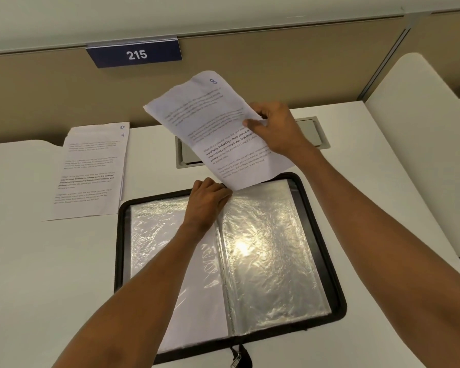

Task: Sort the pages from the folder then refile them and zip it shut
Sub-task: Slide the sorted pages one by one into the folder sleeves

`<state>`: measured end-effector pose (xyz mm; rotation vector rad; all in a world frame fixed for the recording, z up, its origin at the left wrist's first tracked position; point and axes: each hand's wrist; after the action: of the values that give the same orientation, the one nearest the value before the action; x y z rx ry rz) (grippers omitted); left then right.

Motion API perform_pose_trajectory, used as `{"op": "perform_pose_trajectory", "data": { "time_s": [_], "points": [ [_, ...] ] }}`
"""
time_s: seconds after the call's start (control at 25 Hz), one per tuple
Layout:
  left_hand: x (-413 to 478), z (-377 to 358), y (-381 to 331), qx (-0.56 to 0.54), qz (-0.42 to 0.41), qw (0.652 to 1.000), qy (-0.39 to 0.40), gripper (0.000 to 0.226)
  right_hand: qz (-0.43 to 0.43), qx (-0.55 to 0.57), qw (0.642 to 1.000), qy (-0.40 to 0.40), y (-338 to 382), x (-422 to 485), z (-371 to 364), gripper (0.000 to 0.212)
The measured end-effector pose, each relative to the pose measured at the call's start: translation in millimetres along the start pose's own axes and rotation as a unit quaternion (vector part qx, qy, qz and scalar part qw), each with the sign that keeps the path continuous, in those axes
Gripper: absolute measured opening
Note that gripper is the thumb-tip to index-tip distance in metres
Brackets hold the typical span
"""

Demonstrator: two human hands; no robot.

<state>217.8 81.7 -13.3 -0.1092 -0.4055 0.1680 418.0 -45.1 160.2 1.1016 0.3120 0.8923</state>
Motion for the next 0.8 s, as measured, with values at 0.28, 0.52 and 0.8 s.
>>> {"op": "perform_pose_trajectory", "data": {
  "time_s": [0.28,0.52,0.8],
  "points": [
    [4.3,1.6,3.4,-0.014,0.001,1.000,0.003,0.013,-0.076,0.052,0.995,0.028,-25.8,14.3,-19.7,0.022],
    [11.4,3.8,-1.1,-0.068,0.050,0.996,0.031,0.008,-0.124,0.043,0.990,0.046,-50.8,26.0,-34.9,0.020],
    [12.8,2.6,1.7,-0.064,0.047,0.996,0.042,0.007,-0.174,0.104,0.979,0.031,-68.9,27.7,-11.8,0.029]
  ]
}}
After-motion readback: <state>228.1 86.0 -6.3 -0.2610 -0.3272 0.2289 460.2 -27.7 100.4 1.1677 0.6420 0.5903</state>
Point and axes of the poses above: each hand's wrist, its own x-axis towards the middle knuckle, its own z-axis out of the back of the hand, y = z × x, and after that the axes turned 11 degrees about x, right-handed
